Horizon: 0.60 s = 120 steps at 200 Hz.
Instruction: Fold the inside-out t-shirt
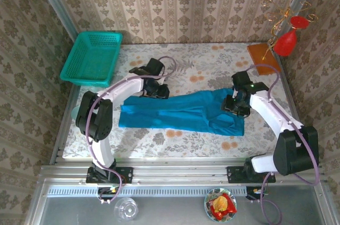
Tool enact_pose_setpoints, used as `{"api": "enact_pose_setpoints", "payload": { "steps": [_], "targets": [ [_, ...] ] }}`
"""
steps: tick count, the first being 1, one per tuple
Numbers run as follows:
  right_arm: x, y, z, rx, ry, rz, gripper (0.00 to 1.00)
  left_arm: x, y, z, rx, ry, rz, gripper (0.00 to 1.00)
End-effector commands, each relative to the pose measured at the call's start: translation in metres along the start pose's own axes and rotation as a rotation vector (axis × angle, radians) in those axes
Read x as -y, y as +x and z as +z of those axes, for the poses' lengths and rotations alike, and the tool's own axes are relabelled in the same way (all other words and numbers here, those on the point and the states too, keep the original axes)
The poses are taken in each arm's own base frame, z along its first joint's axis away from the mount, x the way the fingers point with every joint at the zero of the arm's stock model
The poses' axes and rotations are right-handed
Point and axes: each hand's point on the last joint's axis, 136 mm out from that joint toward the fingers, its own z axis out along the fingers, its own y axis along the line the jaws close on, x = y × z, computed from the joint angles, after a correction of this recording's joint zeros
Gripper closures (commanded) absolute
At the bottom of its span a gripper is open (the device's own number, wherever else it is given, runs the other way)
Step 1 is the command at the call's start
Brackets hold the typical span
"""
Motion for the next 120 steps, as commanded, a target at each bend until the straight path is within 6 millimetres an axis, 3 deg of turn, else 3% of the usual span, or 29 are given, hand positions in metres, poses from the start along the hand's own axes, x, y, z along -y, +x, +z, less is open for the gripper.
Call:
{"api": "enact_pose_setpoints", "payload": {
  "steps": [1,34,57,68,91,120],
  "targets": [
    [0.027,0.006,0.02,-0.04,0.116,0.014,0.51,0.046,-0.003,-0.002,-0.004,0.065,0.056,0.74],
    [0.045,0.015,0.035,-0.039,0.093,0.138,0.51,0.11,0.001,0.019,-0.037,0.107,0.146,0.69],
    [0.034,0.016,0.036,-0.012,-0.013,0.157,0.52,0.149,0.009,0.039,-0.08,0.135,0.215,0.65],
    [0.027,0.022,0.037,-0.037,-0.057,0.16,0.59,0.163,0.014,0.05,-0.106,0.143,0.245,0.64],
    [0.021,0.044,0.041,-0.097,-0.112,0.185,0.78,0.174,0.027,0.071,-0.177,0.112,0.295,0.63],
    [0.022,0.073,0.035,-0.128,-0.123,0.222,0.86,0.162,0.055,0.086,-0.284,0.067,0.327,0.63]
  ]
}}
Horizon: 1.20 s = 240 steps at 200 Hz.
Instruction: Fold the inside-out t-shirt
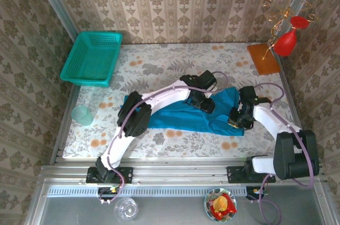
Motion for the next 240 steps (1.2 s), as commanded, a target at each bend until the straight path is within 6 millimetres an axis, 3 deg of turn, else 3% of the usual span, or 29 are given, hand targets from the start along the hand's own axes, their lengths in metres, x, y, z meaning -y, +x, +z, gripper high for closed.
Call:
{"api": "enact_pose_setpoints", "payload": {
  "steps": [1,14,30,54,88,123,130,164,209,240],
  "targets": [
    [-0.002,0.027,-0.005,-0.048,-0.047,0.046,0.86,-0.009,0.031,-0.001,-0.124,-0.033,0.008,0.63],
    [0.001,0.032,-0.011,-0.027,-0.048,0.064,0.85,-0.015,0.047,0.003,-0.154,-0.037,0.005,0.64],
    [0.007,0.029,-0.022,0.04,-0.034,0.078,0.73,-0.02,0.06,0.001,-0.165,-0.037,-0.009,0.65],
    [0.01,0.016,-0.035,0.125,-0.013,0.086,0.62,-0.022,0.065,-0.002,-0.154,-0.021,-0.022,0.65],
    [0.0,-0.001,-0.026,0.121,-0.041,0.08,0.61,-0.02,0.059,-0.006,-0.131,0.001,-0.043,0.66],
    [-0.01,-0.01,-0.003,0.055,-0.056,0.059,0.65,-0.024,0.039,-0.037,-0.006,0.037,-0.088,0.68],
    [-0.008,-0.011,0.002,0.038,-0.036,0.054,0.7,-0.027,0.036,-0.045,0.02,0.044,-0.102,0.68],
    [0.015,-0.007,0.011,0.013,0.073,0.059,0.94,-0.063,0.035,-0.074,0.09,0.008,-0.179,0.69],
    [0.035,0.004,0.001,0.046,0.124,0.105,0.91,-0.119,0.055,-0.11,0.148,-0.058,-0.296,0.7],
    [0.039,-0.003,-0.016,0.108,0.146,0.115,0.83,-0.163,0.074,-0.136,0.196,-0.112,-0.394,0.7]
  ]
}}
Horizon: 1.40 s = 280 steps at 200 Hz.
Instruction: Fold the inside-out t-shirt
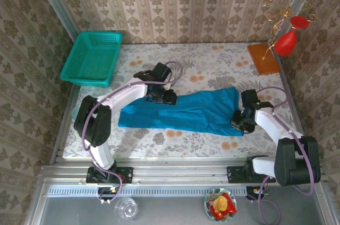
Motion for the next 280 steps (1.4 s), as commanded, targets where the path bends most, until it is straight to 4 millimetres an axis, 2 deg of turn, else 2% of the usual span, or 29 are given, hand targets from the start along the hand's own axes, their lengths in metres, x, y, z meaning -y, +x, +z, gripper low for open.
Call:
{"api": "enact_pose_setpoints", "payload": {
  "steps": [1,23,45,61,86,100,109,115,121,137,172,196,212,227,280],
  "targets": [
    [0.017,0.0,-0.011,0.029,0.076,0.023,0.83,-0.032,-0.001,-0.023,0.056,-0.043,-0.072,0.7],
    [0.009,-0.007,-0.025,0.043,0.06,-0.001,0.65,-0.073,0.006,-0.038,0.079,-0.088,-0.159,0.69],
    [-0.007,-0.018,-0.04,0.072,0.002,-0.024,0.61,-0.114,0.014,-0.054,0.111,-0.121,-0.252,0.68],
    [-0.034,-0.025,-0.047,0.086,-0.128,-0.055,0.59,-0.139,0.022,-0.062,0.126,-0.144,-0.313,0.68],
    [-0.085,-0.019,-0.037,-0.031,-0.375,-0.091,0.58,-0.17,0.028,-0.07,0.148,-0.158,-0.382,0.67],
    [-0.102,-0.012,-0.026,-0.096,-0.426,-0.103,0.58,-0.183,0.031,-0.073,0.149,-0.174,-0.405,0.67],
    [-0.106,-0.006,-0.017,-0.137,-0.422,-0.107,0.58,-0.19,0.032,-0.075,0.156,-0.181,-0.416,0.67],
    [-0.111,-0.008,-0.015,-0.129,-0.441,-0.117,0.57,-0.195,0.033,-0.075,0.157,-0.182,-0.426,0.67],
    [-0.109,-0.005,-0.003,-0.166,-0.425,-0.101,0.57,-0.198,0.034,-0.076,0.157,-0.18,-0.435,0.67],
    [-0.098,-0.002,0.014,-0.199,-0.378,-0.064,0.57,-0.203,0.036,-0.079,0.163,-0.174,-0.451,0.67],
    [-0.05,-0.008,0.039,-0.23,-0.251,0.114,0.55,-0.206,0.035,-0.088,0.194,-0.158,-0.463,0.67],
    [-0.024,-0.018,0.039,-0.197,-0.196,0.205,0.54,-0.209,0.033,-0.089,0.217,-0.133,-0.486,0.66],
    [-0.015,-0.028,0.035,-0.152,-0.175,0.226,0.54,-0.207,0.03,-0.084,0.226,-0.084,-0.506,0.66],
    [-0.005,-0.03,0.03,-0.141,-0.13,0.229,0.54,-0.201,0.027,-0.078,0.223,-0.017,-0.517,0.66],
    [-0.009,-0.039,0.018,-0.115,-0.14,0.193,0.54,-0.191,0.027,-0.05,0.153,0.092,-0.529,0.64]
  ]
}}
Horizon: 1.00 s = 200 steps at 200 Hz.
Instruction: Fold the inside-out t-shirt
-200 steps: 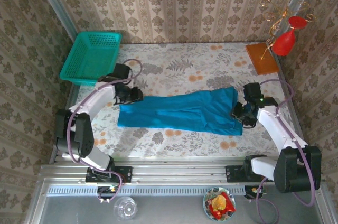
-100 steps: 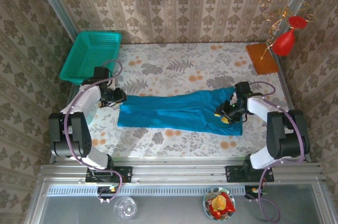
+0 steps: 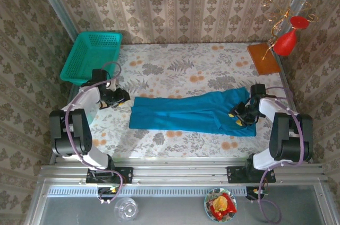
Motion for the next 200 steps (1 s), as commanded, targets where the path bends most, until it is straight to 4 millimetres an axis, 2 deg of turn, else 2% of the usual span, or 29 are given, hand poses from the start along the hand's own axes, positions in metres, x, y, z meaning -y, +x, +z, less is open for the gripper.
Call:
{"api": "enact_pose_setpoints", "payload": {
  "steps": [1,38,52,57,78,107,145,177,200],
  "targets": [
    [0.004,-0.002,-0.009,0.016,0.037,-0.01,0.54,0.008,0.008,0.013,-0.056,0.067,-0.013,0.64],
    [-0.005,0.001,-0.019,0.024,-0.001,-0.041,0.54,0.007,0.02,0.029,-0.114,0.039,-0.012,0.64],
    [-0.01,0.004,-0.026,0.033,-0.004,-0.067,0.54,0.008,0.026,0.027,-0.118,0.034,-0.015,0.64],
    [-0.016,0.004,-0.036,0.06,-0.022,-0.088,0.54,0.007,0.028,0.026,-0.116,0.028,-0.015,0.64],
    [-0.028,0.009,-0.053,0.095,-0.037,-0.136,0.54,0.004,0.04,0.021,-0.105,0.006,-0.03,0.64],
    [-0.04,0.015,-0.065,0.112,-0.049,-0.166,0.54,0.0,0.054,0.022,-0.114,-0.004,-0.056,0.65],
    [-0.05,0.019,-0.066,0.112,-0.042,-0.202,0.54,0.004,0.062,0.027,-0.122,0.025,-0.078,0.68],
    [-0.052,0.021,-0.063,0.107,-0.04,-0.207,0.55,0.006,0.062,0.024,-0.102,0.032,-0.09,0.74],
    [-0.054,0.021,-0.062,0.106,-0.039,-0.208,0.55,0.006,0.065,0.021,-0.098,0.031,-0.099,0.7]
  ]
}}
